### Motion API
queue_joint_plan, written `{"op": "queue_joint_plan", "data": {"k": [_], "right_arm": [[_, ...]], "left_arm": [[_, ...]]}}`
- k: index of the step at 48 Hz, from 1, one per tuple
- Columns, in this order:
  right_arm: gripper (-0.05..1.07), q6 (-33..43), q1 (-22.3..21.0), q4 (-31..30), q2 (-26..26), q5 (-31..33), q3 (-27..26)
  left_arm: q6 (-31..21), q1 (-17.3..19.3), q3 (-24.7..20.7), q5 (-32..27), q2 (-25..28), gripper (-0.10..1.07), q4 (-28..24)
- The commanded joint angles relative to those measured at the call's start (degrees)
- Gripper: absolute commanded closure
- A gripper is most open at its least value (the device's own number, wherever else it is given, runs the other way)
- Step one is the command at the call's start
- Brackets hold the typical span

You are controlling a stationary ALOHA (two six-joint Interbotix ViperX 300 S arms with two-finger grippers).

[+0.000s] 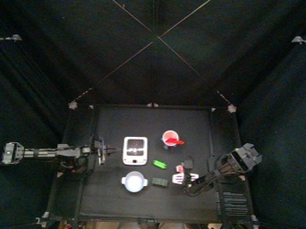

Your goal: Place salmon sushi right of peas and sushi roll

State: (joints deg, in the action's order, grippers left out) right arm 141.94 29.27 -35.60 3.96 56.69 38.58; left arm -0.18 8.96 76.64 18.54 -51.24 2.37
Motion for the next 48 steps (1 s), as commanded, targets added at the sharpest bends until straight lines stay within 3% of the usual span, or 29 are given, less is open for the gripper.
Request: {"op": "queue_joint_plan", "data": {"k": [1, 25, 48], "right_arm": [[0.29, 0.18, -0.26, -1.23, -0.44, -0.70, -1.49], [0.09, 0.00, -1.67, -1.23, 1.58, -2.37, -2.37], [0.08, -4.92, -1.67, -0.53, -0.97, -3.34, -2.11]], "left_arm": [[0.00, 0.09, -0.88, 0.62, 0.09, 0.65, 0.09], [0.00, 0.09, -0.88, 0.62, 0.09, 0.65, 0.09], [0.00, 0.09, -0.88, 0.62, 0.09, 0.65, 0.09]]}}
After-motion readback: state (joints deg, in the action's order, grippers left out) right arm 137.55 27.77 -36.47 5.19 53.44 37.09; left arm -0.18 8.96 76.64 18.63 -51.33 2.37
